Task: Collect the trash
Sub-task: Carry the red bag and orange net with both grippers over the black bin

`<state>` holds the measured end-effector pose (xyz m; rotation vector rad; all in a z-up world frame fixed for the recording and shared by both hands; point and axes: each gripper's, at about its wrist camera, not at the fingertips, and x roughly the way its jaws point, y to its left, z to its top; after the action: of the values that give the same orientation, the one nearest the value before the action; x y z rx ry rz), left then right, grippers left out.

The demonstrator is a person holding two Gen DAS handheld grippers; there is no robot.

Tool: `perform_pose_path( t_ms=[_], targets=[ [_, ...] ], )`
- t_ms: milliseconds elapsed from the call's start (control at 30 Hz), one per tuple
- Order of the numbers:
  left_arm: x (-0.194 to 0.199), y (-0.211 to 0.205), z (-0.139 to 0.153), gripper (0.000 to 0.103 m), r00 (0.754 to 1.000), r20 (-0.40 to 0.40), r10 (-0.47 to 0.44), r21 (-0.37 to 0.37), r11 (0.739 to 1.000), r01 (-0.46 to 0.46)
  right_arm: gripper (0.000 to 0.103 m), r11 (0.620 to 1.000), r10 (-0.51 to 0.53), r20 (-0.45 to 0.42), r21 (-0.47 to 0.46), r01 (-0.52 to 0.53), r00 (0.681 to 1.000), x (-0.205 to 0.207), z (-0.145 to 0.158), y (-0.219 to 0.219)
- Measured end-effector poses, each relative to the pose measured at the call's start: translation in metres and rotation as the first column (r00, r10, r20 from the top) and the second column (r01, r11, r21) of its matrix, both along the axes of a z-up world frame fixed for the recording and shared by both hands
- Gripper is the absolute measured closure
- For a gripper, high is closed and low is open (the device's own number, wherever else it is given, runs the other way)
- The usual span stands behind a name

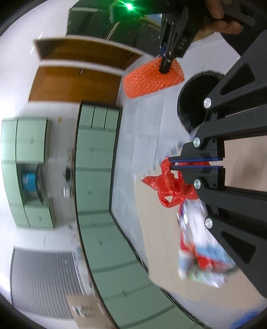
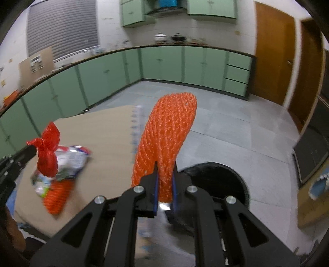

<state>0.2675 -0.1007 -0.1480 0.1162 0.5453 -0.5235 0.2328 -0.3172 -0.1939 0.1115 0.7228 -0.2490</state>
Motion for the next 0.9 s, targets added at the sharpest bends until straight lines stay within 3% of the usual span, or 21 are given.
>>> perform_pose_path(
  t_ms=[300, 633, 767, 800, 833, 900],
  targets=[
    [0.016, -0.136, -0.032, 0.100, 0.977, -0.041, -0.211, -0.015, 0.977, 0.211, 0.094, 0.990, -0.139, -0.075, 0.010, 0.140, 0.987, -0.009, -0.063, -0.096],
    [0.057, -0.241, -0.115, 0.100, 0.939, -0.157, -0.307, -0.005, 0.951, 0.310, 0.093, 0.974, -0.202, -0.212, 0.060, 0.219, 0.956, 0.029, -0.153, -0.160],
    [0.077, -0.265, -0.139, 0.098, 0.923, -0.230, -0.309, 0.020, 0.946, 0.322, 0.087, 0.967, -0.221, -0.274, 0.064, 0.247, 0.936, 0.046, -0.180, -0.175],
    [0.078, -0.268, -0.146, 0.094, 0.908, -0.266, -0.323, 0.014, 0.941, 0.338, 0.084, 0.966, -0.226, -0.279, 0.056, 0.251, 0.933, 0.047, -0.185, -0.177],
    [0.082, -0.273, -0.152, 0.087, 0.903, -0.283, -0.322, 0.022, 0.939, 0.342, 0.077, 0.966, -0.230, -0.284, 0.052, 0.254, 0.931, 0.047, -0.188, -0.178],
    [0.087, -0.282, -0.165, 0.083, 0.897, -0.306, -0.318, 0.048, 0.936, 0.349, 0.069, 0.962, -0.242, -0.297, 0.051, 0.268, 0.924, 0.048, -0.195, -0.183]
  ],
)
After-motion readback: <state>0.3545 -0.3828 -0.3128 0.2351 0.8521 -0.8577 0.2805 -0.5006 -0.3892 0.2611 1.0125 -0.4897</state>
